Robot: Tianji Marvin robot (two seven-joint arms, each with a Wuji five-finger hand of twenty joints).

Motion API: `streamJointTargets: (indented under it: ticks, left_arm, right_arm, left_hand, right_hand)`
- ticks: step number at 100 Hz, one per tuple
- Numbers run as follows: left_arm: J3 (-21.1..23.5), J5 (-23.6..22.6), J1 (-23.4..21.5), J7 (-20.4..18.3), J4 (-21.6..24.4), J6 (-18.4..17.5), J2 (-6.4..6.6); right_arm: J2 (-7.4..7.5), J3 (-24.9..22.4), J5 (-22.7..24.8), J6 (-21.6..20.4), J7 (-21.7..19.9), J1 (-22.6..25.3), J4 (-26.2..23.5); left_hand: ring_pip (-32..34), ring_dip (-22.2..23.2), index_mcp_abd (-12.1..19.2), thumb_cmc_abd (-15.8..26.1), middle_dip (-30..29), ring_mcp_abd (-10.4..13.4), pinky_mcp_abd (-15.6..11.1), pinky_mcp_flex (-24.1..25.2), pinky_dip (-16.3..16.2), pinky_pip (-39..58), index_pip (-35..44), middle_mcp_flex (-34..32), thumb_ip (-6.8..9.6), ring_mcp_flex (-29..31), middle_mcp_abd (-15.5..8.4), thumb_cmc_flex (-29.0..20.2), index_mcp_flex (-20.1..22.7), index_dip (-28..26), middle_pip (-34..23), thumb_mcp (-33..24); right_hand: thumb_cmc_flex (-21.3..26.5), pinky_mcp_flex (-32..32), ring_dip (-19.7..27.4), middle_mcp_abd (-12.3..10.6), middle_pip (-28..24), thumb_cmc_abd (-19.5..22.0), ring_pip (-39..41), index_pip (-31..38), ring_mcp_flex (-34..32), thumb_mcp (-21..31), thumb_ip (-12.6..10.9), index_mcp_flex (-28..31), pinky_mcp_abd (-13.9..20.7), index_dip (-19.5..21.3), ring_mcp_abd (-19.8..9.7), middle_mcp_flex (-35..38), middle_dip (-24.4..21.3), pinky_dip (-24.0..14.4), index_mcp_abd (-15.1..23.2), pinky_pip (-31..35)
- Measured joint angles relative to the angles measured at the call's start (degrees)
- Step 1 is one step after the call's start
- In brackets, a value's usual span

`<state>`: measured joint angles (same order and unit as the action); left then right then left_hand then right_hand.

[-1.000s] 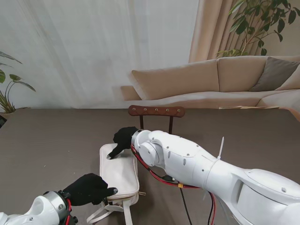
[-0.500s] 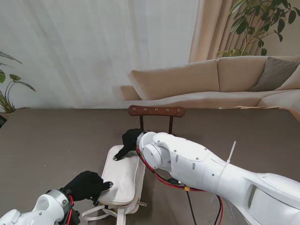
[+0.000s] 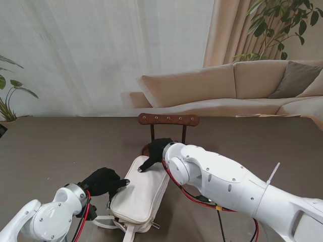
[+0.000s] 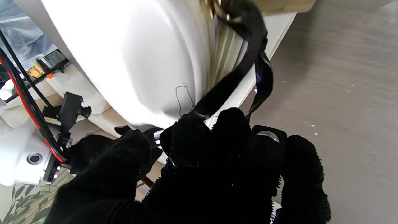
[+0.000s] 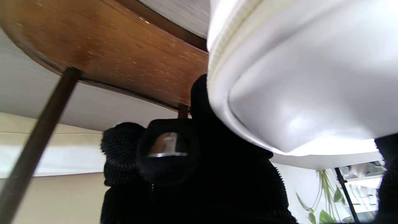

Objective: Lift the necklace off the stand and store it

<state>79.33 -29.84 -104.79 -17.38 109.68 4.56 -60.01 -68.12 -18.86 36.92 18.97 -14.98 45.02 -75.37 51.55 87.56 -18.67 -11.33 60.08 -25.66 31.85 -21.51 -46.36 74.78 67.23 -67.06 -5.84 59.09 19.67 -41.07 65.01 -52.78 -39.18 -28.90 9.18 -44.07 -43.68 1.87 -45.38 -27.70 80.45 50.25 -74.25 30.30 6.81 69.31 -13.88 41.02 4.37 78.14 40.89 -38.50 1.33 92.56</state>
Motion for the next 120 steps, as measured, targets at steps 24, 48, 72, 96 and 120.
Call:
streamJointTargets:
  ticks: [24, 48, 72, 96, 120]
  left_arm:
    - [-2.20, 1.04, 4.61, -0.37, -3.31, -0.69, 0.03]
    - [-2.46, 1.37, 6.30, -0.11, -5.30, -1.57, -0.03]
    - [-2.15, 1.41, 5.66, -0.30, -5.28, -2.08, -0.01]
    - [-1.15, 0.17, 4.47, -0.45, -4.79, -2.49, 0.00]
    - [0.18, 0.24, 3.09, -0.37, -4.07, -2.31, -0.02]
  right_arm:
    - [2.61, -1.59, 3.37, 4.02, -2.59, 1.95, -4.22]
    - [4.71, -7.89, 10.44, 1.65, -4.83, 6.93, -7.93]
    - [7.05, -21.21, 21.70, -10.52, -0.20, 17.62, -12.16]
    - [8.15, -28.94, 29.56, -30.44, 19.43, 24.12, -12.15]
    - [8.61, -31.69, 27.92, -45.29, 20.82, 25.19, -10.86]
  left_hand:
    - [0.00, 0.00, 0.00, 0.00, -0.01, 0.00, 0.00, 0.13, 0.00, 0.00, 0.00, 0.01, 0.00, 0.00, 0.00, 0.56, 0.00, 0.00, 0.00, -0.61]
    - [0.00, 0.00, 0.00, 0.00, -0.01, 0.00, -0.01, 0.14, 0.00, 0.00, 0.00, 0.01, 0.00, 0.00, 0.00, 0.56, 0.00, 0.00, 0.00, -0.71]
    - [0.00, 0.00, 0.00, 0.00, -0.03, 0.00, -0.02, 0.14, 0.00, 0.00, 0.00, 0.01, 0.00, 0.00, 0.00, 0.56, 0.00, 0.00, 0.00, -0.72]
    - [0.00, 0.00, 0.00, 0.00, -0.04, 0.00, -0.02, 0.14, 0.00, 0.00, 0.00, 0.01, 0.00, 0.00, 0.00, 0.56, 0.00, 0.00, 0.01, -0.73]
    - [0.00, 0.00, 0.00, 0.00, -0.04, 0.00, -0.04, 0.15, 0.00, 0.00, 0.00, 0.01, 0.00, 0.00, 0.00, 0.56, 0.00, 0.00, 0.01, -0.74]
  right_hand:
    - [-1.79, 0.00, -0.03, -0.40, -1.55, 0.04, 0.37, 0.78, 0.00, 0.00, 0.00, 0.01, 0.02, 0.34, -0.36, 0.01, 0.05, 0.08, 1.65, -1.10]
    - [-3.54, 0.08, 14.06, -0.34, 13.07, 2.38, -35.40, -9.42, 2.37, 3.77, -0.37, -13.53, -0.40, -5.11, 2.18, -10.11, -4.36, 1.46, 2.27, -14.41]
    - [-4.42, 0.98, 21.00, 0.84, 20.60, 4.61, -60.82, -18.32, 23.76, 9.60, -3.12, -37.67, -1.89, -13.47, 7.70, -34.39, -14.88, 4.31, 2.44, -29.27]
    - [-4.61, 0.98, 22.65, 0.76, 18.40, 4.32, -62.86, -16.51, 31.37, 10.48, -3.15, -42.12, -1.74, -14.52, 4.51, -41.72, -16.89, 4.36, 5.91, -34.46]
    - [-8.00, 0.98, 26.59, -1.78, 18.56, 2.81, -66.22, -18.58, 39.73, 11.94, -3.15, -50.96, 0.49, -16.72, 1.73, -50.52, -19.14, 7.55, 7.06, -43.14]
